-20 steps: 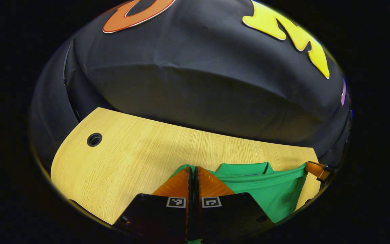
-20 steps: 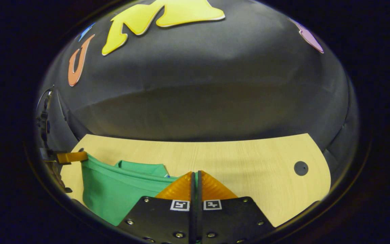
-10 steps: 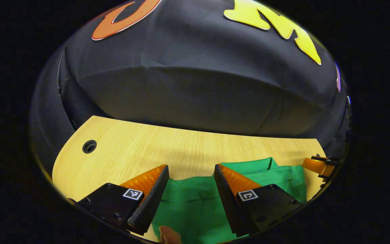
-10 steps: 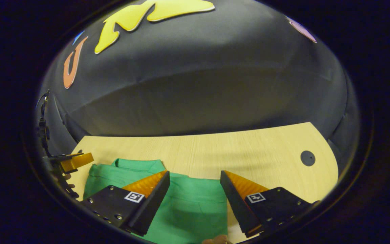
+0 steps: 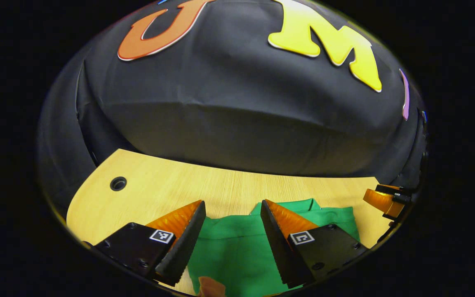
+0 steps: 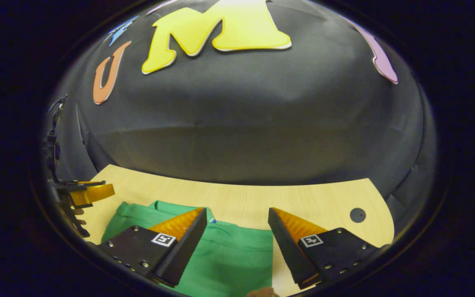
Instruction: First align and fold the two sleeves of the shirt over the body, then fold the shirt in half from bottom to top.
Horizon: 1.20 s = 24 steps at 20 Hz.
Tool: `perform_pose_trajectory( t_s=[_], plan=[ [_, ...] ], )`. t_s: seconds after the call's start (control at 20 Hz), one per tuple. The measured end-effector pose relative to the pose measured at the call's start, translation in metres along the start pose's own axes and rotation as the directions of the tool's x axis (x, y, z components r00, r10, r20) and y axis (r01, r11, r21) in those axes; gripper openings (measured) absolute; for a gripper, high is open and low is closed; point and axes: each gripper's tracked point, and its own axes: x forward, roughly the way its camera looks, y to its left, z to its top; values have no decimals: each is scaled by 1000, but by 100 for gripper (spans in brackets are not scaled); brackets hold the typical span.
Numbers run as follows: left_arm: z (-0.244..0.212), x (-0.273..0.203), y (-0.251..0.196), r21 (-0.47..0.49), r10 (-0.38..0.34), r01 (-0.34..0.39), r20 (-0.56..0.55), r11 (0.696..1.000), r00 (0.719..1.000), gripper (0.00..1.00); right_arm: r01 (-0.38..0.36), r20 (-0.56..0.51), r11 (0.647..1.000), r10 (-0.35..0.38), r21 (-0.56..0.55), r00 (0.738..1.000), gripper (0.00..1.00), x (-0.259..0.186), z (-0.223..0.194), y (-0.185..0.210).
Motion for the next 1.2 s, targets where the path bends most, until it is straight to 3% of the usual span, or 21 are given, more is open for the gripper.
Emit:
perform_pose_trajectory(
  t_s=[0.25, 0.6, 0.8, 1.05, 1.1, 1.15, 1.2],
  plan=[
    [32, -66, -10, 52, -27, 22, 112, 998, 993, 87, -1, 94, 1000, 2, -12, 996, 93, -59, 28, 18],
    [68, -177, -14, 89, -65, 41, 276, 995, 959, 88, 32, 249, 999, -24, -26, 968, 94, -175, 61, 42],
    [74, -239, -15, 93, -94, 66, 345, 994, 934, 88, 54, 301, 998, -45, -22, 952, 93, -235, 59, 55],
    [67, -301, -9, 151, -94, 32, 425, 988, 900, 93, 57, 333, 998, -45, -28, 942, 93, -291, 50, 76],
    [61, -311, -9, 162, -99, 31, 428, 986, 898, 87, 51, 340, 998, -38, -31, 940, 93, -301, 51, 82],
    [56, -319, -9, 169, -107, 37, 433, 985, 895, 94, 47, 347, 998, -31, -38, 938, 93, -313, 48, 87],
    [49, -328, -8, 169, -110, 39, 433, 985, 895, 88, 47, 354, 998, -28, -46, 935, 93, -324, 46, 92]
  ],
)
